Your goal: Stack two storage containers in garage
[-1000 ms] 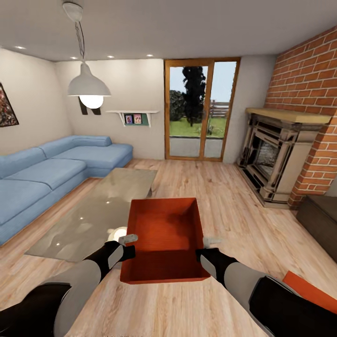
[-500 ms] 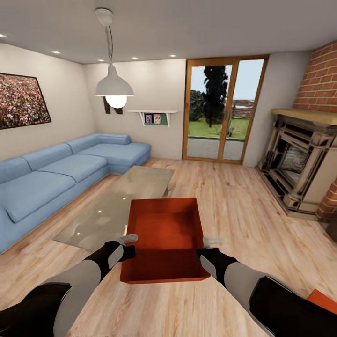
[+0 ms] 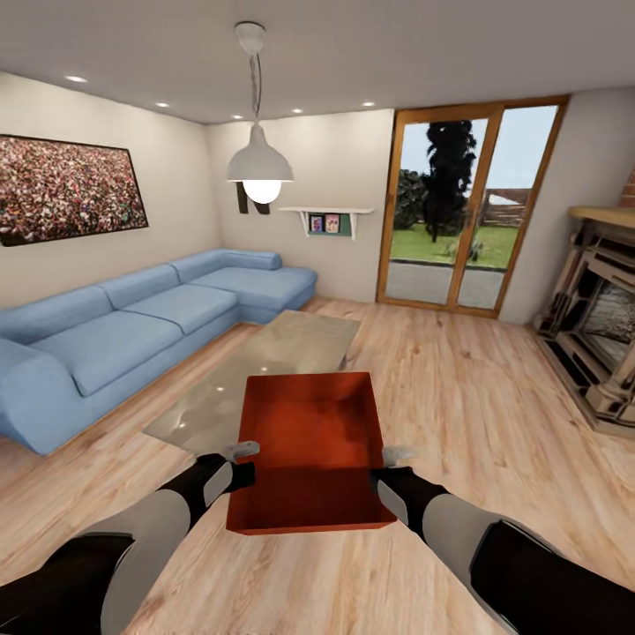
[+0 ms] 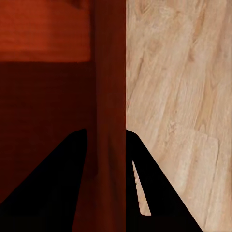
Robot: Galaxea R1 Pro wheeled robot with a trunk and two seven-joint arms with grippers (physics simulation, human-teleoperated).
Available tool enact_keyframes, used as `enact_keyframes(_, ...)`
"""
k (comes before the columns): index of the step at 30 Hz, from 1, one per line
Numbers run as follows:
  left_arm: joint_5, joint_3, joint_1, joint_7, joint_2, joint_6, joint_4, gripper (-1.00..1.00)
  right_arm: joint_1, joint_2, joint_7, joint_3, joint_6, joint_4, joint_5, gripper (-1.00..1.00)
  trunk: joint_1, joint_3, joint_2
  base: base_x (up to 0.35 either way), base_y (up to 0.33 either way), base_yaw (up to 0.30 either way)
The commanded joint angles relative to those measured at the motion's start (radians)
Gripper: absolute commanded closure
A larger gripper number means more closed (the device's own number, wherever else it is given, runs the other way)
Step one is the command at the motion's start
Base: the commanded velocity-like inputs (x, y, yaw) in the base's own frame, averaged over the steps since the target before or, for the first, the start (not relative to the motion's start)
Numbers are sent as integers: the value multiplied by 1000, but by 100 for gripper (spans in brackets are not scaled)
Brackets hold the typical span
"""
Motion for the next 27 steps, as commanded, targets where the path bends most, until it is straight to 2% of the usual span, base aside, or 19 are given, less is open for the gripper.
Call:
enact_keyframes(1,-24,26,-1,10,0,7,-3,100,-1,6,-4,23,6,-12,-11,100,1,-2,-2,0,0,269)
enact_keyframes(27,-25,26,-1,10,0,7,-2,100,-1,6,-4,22,6,-12,-11,100,1,-2,-2,0,0,269)
